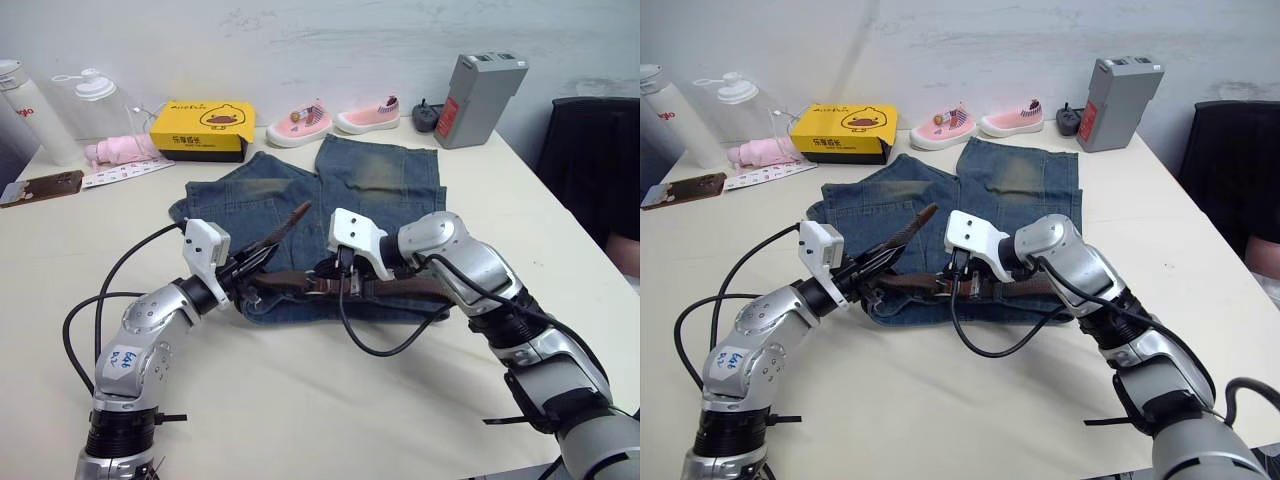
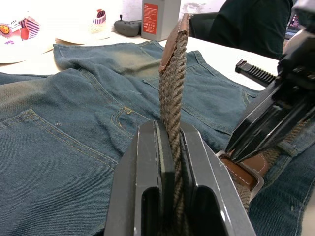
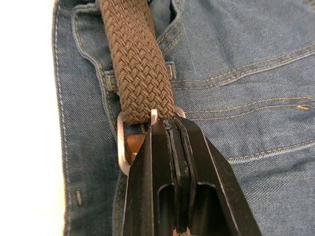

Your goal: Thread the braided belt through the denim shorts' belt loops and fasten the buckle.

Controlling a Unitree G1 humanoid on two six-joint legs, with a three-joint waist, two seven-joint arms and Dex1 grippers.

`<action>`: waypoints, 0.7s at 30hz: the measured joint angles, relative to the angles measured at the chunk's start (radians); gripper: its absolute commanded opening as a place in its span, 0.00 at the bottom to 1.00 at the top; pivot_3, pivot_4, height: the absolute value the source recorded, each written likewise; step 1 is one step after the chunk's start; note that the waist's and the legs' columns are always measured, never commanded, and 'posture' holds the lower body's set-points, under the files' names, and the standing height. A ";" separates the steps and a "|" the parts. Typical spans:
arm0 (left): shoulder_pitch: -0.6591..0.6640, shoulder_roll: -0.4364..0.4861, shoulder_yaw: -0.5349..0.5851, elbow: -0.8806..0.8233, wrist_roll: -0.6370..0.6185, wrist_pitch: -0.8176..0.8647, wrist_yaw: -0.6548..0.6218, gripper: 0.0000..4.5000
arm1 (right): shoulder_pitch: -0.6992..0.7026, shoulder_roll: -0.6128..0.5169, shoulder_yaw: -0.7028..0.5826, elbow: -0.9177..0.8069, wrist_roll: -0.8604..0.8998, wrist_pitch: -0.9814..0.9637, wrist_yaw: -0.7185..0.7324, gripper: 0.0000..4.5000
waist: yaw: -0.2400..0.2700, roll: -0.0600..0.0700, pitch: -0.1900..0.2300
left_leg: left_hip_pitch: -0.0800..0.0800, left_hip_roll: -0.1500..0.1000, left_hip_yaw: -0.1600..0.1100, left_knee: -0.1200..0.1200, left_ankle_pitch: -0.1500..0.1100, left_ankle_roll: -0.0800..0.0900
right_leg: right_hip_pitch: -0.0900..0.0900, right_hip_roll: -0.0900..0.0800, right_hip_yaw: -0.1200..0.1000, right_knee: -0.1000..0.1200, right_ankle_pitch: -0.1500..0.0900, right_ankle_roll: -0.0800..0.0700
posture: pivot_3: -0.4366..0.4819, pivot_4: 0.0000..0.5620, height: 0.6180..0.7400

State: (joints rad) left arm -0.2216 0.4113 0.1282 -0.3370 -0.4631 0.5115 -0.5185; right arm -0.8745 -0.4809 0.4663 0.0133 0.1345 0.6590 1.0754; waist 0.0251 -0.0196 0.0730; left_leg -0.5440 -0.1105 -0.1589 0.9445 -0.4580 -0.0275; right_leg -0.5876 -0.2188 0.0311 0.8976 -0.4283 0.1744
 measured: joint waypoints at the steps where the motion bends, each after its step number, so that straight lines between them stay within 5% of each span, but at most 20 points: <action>1: 0.000 0.000 0.000 0.000 0.000 0.000 0.000 0.00 | -0.006 0.002 0.003 0.014 -0.001 -0.010 0.005 0.02 | 0.000 0.000 0.000 | 0.000 0.000 0.000 0.000 0.000 0.000 | 0.000 0.000 0.000 0.000 0.000 0.000 | 0.48 0.27 0.00; 21: 0.004 0.000 0.000 0.000 0.000 0.000 0.002 0.00 | -0.011 0.037 0.041 0.094 -0.076 -0.087 0.062 0.02 | -0.001 0.000 0.000 | 0.000 0.000 0.000 0.000 0.000 0.000 | 0.000 0.000 0.000 0.001 0.000 0.000 | 0.48 0.27 0.00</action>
State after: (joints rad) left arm -0.2174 0.4114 0.1283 -0.3370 -0.4630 0.5115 -0.5166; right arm -0.8858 -0.4436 0.5077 0.1069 0.0581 0.5721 1.1376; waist 0.0243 -0.0195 0.0730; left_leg -0.5436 -0.1106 -0.1590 0.9445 -0.4580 -0.0275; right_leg -0.5874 -0.2187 0.0311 0.8989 -0.4282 0.1744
